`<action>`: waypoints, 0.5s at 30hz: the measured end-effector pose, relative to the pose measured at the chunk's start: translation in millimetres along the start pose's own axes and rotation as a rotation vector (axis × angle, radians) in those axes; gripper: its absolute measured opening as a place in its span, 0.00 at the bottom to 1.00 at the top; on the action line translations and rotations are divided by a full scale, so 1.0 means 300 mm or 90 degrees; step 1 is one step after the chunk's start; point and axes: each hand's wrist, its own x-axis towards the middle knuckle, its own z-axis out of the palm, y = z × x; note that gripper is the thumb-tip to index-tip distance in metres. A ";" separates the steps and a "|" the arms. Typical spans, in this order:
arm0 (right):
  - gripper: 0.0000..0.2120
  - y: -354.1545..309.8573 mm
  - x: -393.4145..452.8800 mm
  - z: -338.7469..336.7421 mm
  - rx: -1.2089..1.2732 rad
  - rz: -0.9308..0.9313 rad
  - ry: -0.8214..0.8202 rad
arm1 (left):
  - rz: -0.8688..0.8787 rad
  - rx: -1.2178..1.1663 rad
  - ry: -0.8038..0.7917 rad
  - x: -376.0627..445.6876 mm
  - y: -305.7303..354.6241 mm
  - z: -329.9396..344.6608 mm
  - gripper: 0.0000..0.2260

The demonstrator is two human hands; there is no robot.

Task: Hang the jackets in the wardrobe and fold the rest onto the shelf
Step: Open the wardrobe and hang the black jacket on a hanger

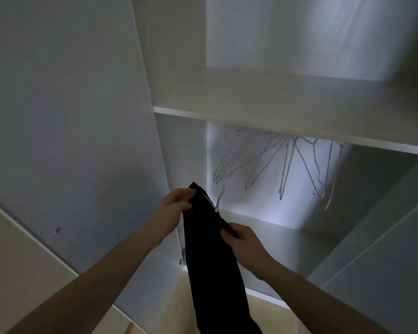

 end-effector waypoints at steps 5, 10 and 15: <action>0.20 0.001 0.071 0.060 -0.011 -0.014 -0.023 | 0.011 0.064 0.117 -0.155 -0.085 -0.052 0.12; 0.13 -0.032 0.139 0.113 -0.041 -0.033 -0.012 | -0.170 0.206 -0.146 -0.250 -0.159 -0.023 0.26; 0.07 -0.097 0.217 0.147 -0.023 -0.031 -0.023 | -0.081 0.311 -0.046 -0.208 -0.175 0.053 0.21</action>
